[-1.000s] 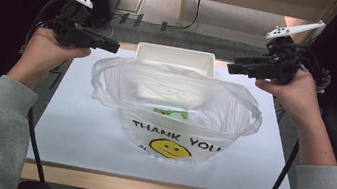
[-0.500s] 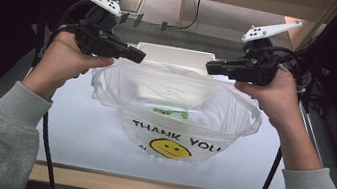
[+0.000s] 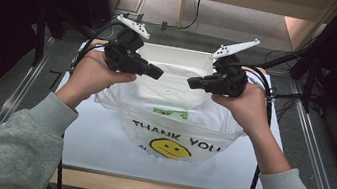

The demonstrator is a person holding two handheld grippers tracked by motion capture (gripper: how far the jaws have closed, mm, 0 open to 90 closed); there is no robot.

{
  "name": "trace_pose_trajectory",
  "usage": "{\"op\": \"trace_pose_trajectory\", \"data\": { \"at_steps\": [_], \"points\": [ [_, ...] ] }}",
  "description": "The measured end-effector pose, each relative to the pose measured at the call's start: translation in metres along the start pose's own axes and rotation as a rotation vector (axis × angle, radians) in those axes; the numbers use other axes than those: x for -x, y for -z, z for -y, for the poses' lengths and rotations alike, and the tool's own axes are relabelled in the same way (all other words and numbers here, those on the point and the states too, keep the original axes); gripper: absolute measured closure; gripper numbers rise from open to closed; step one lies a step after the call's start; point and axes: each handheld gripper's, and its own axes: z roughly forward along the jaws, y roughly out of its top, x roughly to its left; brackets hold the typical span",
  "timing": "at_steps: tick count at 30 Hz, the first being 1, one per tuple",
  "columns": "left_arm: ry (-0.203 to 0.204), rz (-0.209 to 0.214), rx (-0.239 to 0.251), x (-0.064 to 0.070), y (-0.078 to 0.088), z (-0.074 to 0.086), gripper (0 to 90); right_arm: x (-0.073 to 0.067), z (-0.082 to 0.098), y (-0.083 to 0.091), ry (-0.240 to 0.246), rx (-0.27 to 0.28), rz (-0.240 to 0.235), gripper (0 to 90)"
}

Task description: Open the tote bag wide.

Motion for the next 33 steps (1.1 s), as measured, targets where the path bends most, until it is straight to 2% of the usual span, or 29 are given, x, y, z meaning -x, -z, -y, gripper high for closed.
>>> {"op": "trace_pose_trajectory", "data": {
  "at_steps": [1, 2, 4, 7, 13, 21, 25, 33],
  "points": [
    [0.005, -0.024, -0.003, -0.001, -0.004, 0.003, 89.3, 0.001, 0.001, -0.002, -0.004, -0.002, 0.005, 90.0],
    [0.009, -0.029, -0.001, -0.003, -0.006, 0.005, 89.4, 0.002, 0.004, -0.006, -0.008, -0.01, 0.016, 90.0],
    [0.032, -0.028, 0.008, -0.007, -0.011, 0.011, 90.0, 0.005, 0.007, -0.011, -0.022, -0.022, 0.023, 90.0],
    [0.047, -0.033, -0.011, -0.011, -0.019, 0.019, 90.0, 0.009, 0.013, -0.018, -0.044, -0.033, 0.041, 90.0],
    [0.074, -0.033, -0.032, -0.019, -0.032, 0.034, 90.0, 0.015, 0.022, -0.027, -0.052, -0.049, 0.066, 90.0],
    [0.109, -0.033, -0.055, -0.026, -0.046, 0.049, 90.0, 0.021, 0.033, -0.036, -0.084, -0.056, 0.06, 90.0],
    [0.143, -0.038, -0.07, -0.032, -0.056, 0.061, 90.0, 0.024, 0.038, -0.04, -0.09, -0.059, 0.059, 90.0],
    [0.174, -0.044, -0.101, -0.04, -0.067, 0.077, 90.0, 0.028, 0.049, -0.047, -0.104, -0.057, 0.055, 90.0]
  ]
}}
